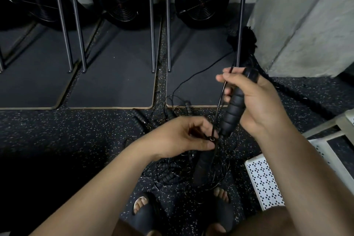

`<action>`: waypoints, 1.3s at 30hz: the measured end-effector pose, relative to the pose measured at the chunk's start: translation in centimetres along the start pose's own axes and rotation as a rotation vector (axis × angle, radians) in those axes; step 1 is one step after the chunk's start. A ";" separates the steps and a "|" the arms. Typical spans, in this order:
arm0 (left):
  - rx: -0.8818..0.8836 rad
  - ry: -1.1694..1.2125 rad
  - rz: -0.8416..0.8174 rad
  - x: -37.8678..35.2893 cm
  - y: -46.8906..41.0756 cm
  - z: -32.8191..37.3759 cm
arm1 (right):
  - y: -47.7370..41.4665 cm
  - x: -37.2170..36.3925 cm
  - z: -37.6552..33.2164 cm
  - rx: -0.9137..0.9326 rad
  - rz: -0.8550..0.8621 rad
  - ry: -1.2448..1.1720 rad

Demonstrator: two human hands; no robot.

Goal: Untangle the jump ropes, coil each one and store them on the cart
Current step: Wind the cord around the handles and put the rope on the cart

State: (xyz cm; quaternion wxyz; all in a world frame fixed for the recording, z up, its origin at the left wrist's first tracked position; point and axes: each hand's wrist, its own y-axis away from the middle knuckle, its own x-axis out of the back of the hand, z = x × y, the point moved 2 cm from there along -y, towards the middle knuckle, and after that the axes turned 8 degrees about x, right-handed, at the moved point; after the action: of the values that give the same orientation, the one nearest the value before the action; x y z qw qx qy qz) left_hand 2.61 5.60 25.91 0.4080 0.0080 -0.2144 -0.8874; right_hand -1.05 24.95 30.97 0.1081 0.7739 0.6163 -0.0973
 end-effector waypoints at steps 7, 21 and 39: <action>-0.044 0.093 -0.019 0.2 0.6 0.7 | -0.4 0.1 1.6 -0.168 0.021 0.063; 0.015 0.707 0.426 1.9 2.2 2.9 | 3.4 -2.9 1.9 -0.361 -0.050 0.196; 0.001 0.856 0.822 2.0 2.3 1.6 | 8.3 -5.7 4.5 0.004 -0.064 0.147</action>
State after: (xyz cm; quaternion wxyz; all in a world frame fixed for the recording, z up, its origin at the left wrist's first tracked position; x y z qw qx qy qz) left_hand 2.64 3.46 28.61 0.7684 0.2817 -0.0168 -0.5743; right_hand 5.68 16.58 28.62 0.0578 0.7592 0.6467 -0.0448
